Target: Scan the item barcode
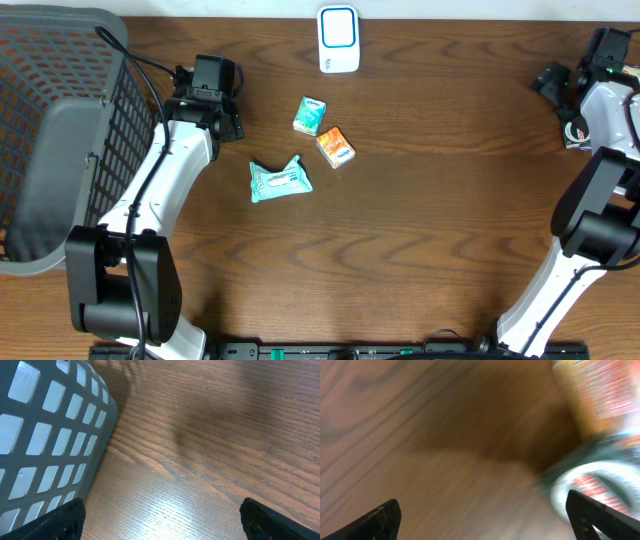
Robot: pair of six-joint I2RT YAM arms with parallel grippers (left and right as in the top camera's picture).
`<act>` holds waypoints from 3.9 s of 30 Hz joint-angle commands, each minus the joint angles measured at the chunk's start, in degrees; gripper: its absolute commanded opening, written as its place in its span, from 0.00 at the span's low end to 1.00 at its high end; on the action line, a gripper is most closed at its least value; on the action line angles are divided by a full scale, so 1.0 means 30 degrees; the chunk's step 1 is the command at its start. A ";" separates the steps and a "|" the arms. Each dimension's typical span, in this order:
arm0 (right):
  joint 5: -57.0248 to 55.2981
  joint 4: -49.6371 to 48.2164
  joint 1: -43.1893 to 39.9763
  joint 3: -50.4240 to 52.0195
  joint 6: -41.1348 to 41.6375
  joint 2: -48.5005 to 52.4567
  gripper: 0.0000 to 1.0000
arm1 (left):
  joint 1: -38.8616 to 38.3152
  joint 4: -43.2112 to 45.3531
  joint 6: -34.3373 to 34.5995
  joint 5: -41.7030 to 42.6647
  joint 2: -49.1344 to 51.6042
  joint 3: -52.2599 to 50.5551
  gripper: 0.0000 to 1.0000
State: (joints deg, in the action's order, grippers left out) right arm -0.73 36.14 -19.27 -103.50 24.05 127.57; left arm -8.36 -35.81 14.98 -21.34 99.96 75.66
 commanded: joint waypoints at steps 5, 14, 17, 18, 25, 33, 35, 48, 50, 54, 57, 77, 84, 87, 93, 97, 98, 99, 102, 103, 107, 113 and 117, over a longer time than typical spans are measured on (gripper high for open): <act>0.5814 0.1923 0.2310 0.0080 -0.0051 -0.0306 0.99 | 0.0015 -0.0058 -0.0102 -0.0255 -0.0080 0.0226 0.98; 0.5778 0.2747 0.7060 0.0080 -0.1858 -0.0306 0.99 | 0.0015 -0.0058 -0.0102 -0.0255 -0.0080 0.0233 0.98; 0.5282 0.2324 0.8743 0.0080 -0.1967 -0.0306 0.99 | 0.0015 -0.0058 -0.0102 -0.0255 -0.0080 0.0233 0.98; 0.4911 0.2157 0.9267 0.0080 -0.1967 -0.0306 0.99 | 0.0015 -0.0058 -0.0102 -0.0255 -0.0080 0.0233 0.98; 0.1872 0.1413 1.2509 0.0080 -0.1967 -0.0306 0.99 | 0.0015 -0.0058 -0.0102 -0.0255 -0.0080 0.0226 0.98; 0.0561 0.0430 1.4739 0.0080 -0.1960 -0.0306 0.99 | 0.0015 -0.0058 -0.0102 -0.0255 -0.0080 0.0226 0.98; 0.0561 0.0124 1.5118 0.0080 -0.1960 -0.0306 0.99 | 0.0015 -0.0058 -0.0102 -0.0255 -0.0080 0.0226 0.98; 0.0561 -0.0707 1.6553 0.0080 -0.1960 -0.0306 0.99 | 0.0015 -0.0058 -0.0102 -0.0255 -0.0080 0.0233 0.98; 0.0568 -0.0750 1.6597 0.0080 -0.1960 -0.0306 0.99 | 0.0015 -0.0058 -0.0102 -0.0255 -0.0080 0.0233 0.98; 0.0561 -0.0772 1.6619 0.0080 -0.1960 -0.0306 0.99 | 0.0015 -0.0058 -0.0102 -0.0255 -0.0080 0.0233 0.98; 0.0568 -0.0772 1.6619 0.0080 -0.1967 -0.0306 0.99 | 0.0015 -0.0058 -0.0102 -0.0255 -0.0080 0.0226 0.98; 0.0554 -0.0765 1.6619 0.0080 -0.1967 -0.0306 0.99 | 0.0015 -0.0058 -0.0102 -0.0255 -0.0080 0.0233 0.98; 0.0554 -0.0765 1.6619 0.0080 -0.1967 -0.0306 0.99 | 0.0015 -0.0058 -0.0102 -0.0255 -0.0080 0.0226 0.98; 0.0554 -0.0765 1.6619 0.0080 -0.1967 -0.0306 0.99 | 0.0015 -0.0058 -0.0102 -0.0255 -0.0080 0.0233 0.98; 0.0561 -0.0765 1.6619 0.0080 -0.1967 -0.0306 0.99 | 0.0015 -0.0058 -0.0102 -0.0255 -0.0080 0.0233 0.98; 0.0561 -0.0765 1.6619 0.0080 -0.1967 -0.0306 0.99 | 0.0015 -0.0058 -0.0102 -0.0255 -0.0080 0.0233 0.98; 0.0554 -0.0765 1.6619 0.0080 -0.1967 -0.0306 0.99 | 0.0015 -0.0058 -0.0102 -0.0255 -0.0080 0.0233 0.98; 0.0561 -0.0765 1.6619 0.0080 -0.1967 -0.0306 0.99 | 0.0015 -0.0058 -0.0102 -0.0255 -0.0080 0.0233 0.98; 0.0554 -0.0765 1.6619 0.0080 -0.1967 -0.0306 0.99 | 0.0015 -0.0058 -0.0102 -0.0255 -0.0080 0.0226 0.98; 0.0561 -0.0765 1.6619 0.0080 -0.1967 -0.0306 0.99 | 0.0015 -0.0058 -0.0102 -0.0255 -0.0080 0.0233 0.98; 0.0554 -0.0765 1.6619 0.0080 -0.1967 -0.0306 0.99 | 0.0015 -0.0058 -0.0102 -0.0255 -0.0080 0.0233 0.98; 0.0561 -0.0765 1.6619 0.0080 -0.1967 -0.0306 0.99 | 0.0015 -0.0058 -0.0102 -0.0255 -0.0080 0.0233 0.98; 0.0554 -0.0772 1.6619 0.0080 -0.1967 -0.0306 0.99 | 0.0015 -0.0058 -0.0102 -0.0255 -0.0080 0.0226 0.98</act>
State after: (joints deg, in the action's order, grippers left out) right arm 1.63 33.98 30.41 -103.42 18.81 127.57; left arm -8.36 -35.83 15.00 -21.34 99.96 75.66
